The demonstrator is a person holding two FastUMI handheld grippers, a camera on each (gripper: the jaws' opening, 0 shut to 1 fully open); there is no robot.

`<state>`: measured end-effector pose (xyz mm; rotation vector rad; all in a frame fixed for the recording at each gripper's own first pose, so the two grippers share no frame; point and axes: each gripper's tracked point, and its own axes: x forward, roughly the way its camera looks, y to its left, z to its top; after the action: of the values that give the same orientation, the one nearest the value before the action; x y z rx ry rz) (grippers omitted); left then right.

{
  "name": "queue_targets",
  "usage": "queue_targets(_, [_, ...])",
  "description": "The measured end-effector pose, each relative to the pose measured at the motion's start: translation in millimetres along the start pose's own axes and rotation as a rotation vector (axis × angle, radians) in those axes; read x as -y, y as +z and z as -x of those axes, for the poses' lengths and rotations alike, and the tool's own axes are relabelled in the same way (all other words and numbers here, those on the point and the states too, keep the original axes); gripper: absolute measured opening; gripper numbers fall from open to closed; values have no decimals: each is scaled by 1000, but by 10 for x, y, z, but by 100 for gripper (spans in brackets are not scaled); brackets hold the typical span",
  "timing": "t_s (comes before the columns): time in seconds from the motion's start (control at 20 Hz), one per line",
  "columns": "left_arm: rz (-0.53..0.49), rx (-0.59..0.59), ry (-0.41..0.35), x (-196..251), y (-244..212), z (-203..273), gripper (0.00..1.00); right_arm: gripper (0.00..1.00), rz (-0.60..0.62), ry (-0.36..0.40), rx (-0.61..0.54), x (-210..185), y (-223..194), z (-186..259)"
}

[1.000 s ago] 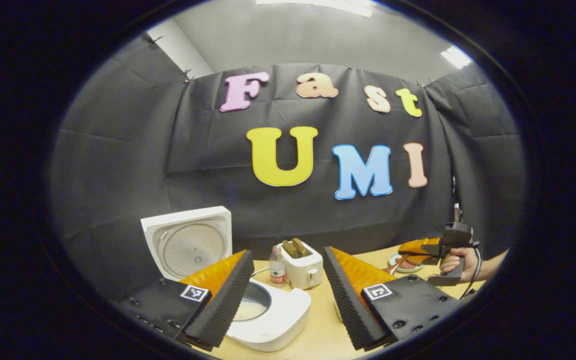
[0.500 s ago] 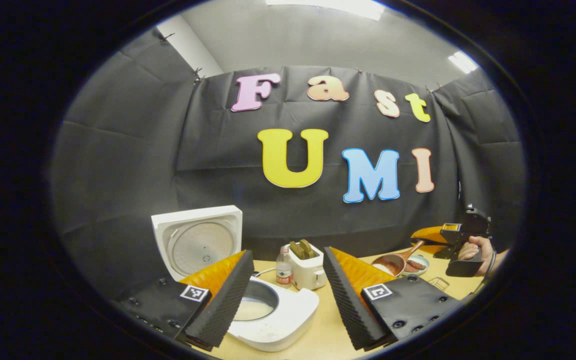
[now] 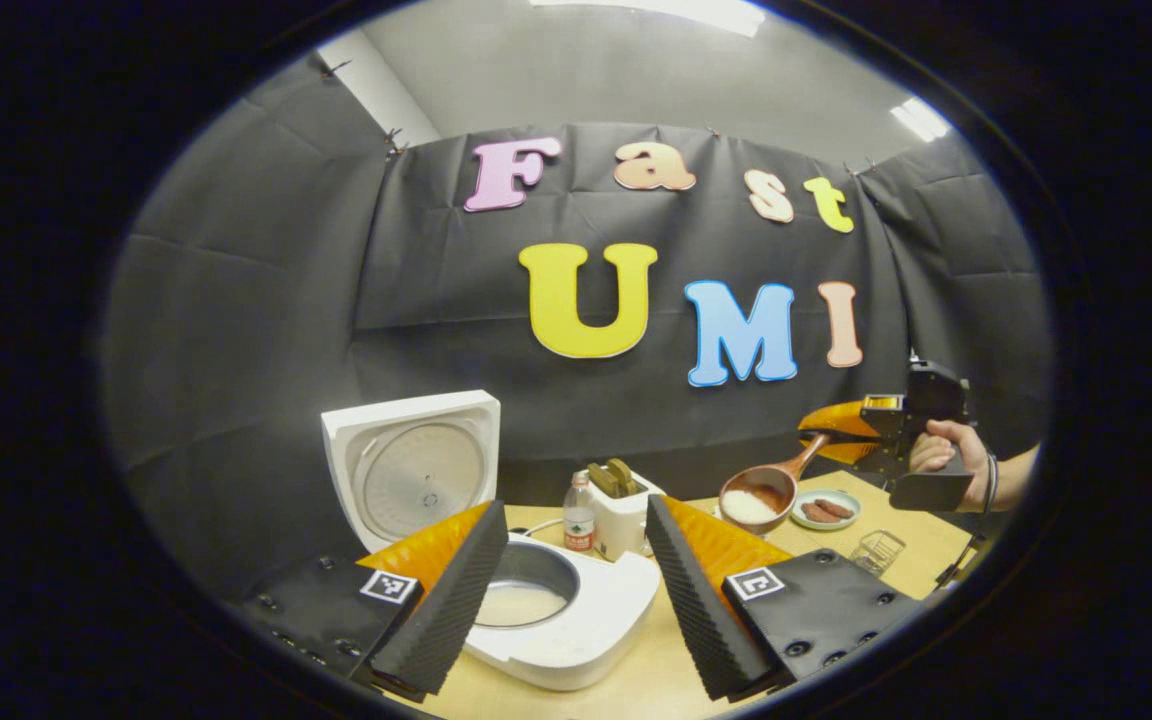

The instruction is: Close the left gripper, press the button to open the rice cooker; take a wooden spoon from the chopstick holder with the right hand, scoop a spoonful of rice and pour it into the rice cooker, then put the wooden spoon back into the chopstick holder.

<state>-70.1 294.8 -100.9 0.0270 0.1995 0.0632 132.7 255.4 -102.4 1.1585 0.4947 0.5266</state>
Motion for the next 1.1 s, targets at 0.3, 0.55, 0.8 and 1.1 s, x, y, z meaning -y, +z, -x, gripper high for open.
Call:
queue_targets(0.3, [-7,-14,12,-105,-93,93,97,4,-8,48,-74,-274,-305,-376])
queue_targets(0.55, [-32,-32,15,-185,-201,139,100,4,43,61,-152,-435,-617,-785])
queue_targets(0.8, [-20,-48,24,-261,-316,184,97,4,175,66,-235,-530,-1042,-1153])
queue_targets(1.1, [-27,-73,35,-378,-448,151,97,4,310,50,-301,-535,-1475,-1511])
